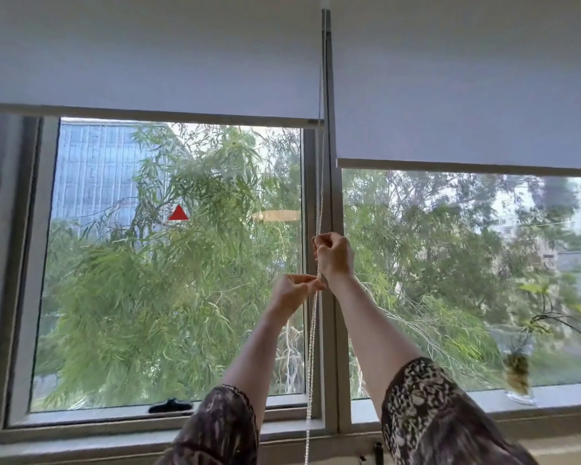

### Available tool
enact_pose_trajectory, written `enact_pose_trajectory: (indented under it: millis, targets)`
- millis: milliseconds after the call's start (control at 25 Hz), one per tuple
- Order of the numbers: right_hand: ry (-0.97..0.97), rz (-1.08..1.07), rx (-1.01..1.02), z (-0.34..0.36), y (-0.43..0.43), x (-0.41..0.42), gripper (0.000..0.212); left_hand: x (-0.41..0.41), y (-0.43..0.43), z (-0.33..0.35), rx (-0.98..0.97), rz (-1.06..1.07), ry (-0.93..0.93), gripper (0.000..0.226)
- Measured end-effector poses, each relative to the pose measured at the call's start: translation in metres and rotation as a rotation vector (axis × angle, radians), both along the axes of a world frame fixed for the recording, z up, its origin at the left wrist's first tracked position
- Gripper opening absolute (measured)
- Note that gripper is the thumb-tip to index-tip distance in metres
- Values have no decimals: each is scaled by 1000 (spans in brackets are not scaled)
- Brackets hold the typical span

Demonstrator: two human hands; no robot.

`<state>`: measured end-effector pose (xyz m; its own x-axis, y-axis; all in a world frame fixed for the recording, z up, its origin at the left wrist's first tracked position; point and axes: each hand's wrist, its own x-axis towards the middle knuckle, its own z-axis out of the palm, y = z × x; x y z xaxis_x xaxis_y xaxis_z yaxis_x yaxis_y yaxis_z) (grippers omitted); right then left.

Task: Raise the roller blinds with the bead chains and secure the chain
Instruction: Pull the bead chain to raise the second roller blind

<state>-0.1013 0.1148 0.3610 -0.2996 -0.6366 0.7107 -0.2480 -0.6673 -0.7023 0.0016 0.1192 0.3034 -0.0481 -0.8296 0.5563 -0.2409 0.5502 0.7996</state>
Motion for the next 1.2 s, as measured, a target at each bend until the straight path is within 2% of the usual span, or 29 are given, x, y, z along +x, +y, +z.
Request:
enact_pose_trajectory:
  millis: [40,120,200,400,560,840,920,960,1080,1200]
  targets:
    - [5,2,-3,1,1,0,15,4,0,7,-19,-9,-6,17]
    - [22,-5,-14,0,3,-1,15,7,-1,23,-74,-34,101,22]
    - [61,-4,-23,-3,1,-2,15,4,1,45,-131,-67,198,17]
    - [83,32,59,-40,-9,-7,12,-20,-5,90,-154,29,201,19]
    - [185,46,92,-67,-8,-16,13,-32,-19,84,-124,122,240,12]
    - [387,0,176,-116,-18,-32,11,-46,-32,64,-41,171,324,16]
    - [452,14,219,-124,-19,-34,11,-45,-35,52,-13,257,296,32]
    - [478,23,243,-127,-20,-36,12,-45,-36,44,-1,284,272,32]
    - [479,61,299,-132,-20,-43,10,-48,-39,30,-2,291,216,16]
    - [423,36,309,-127,-22,-49,14,-52,-33,21,-30,357,85,11]
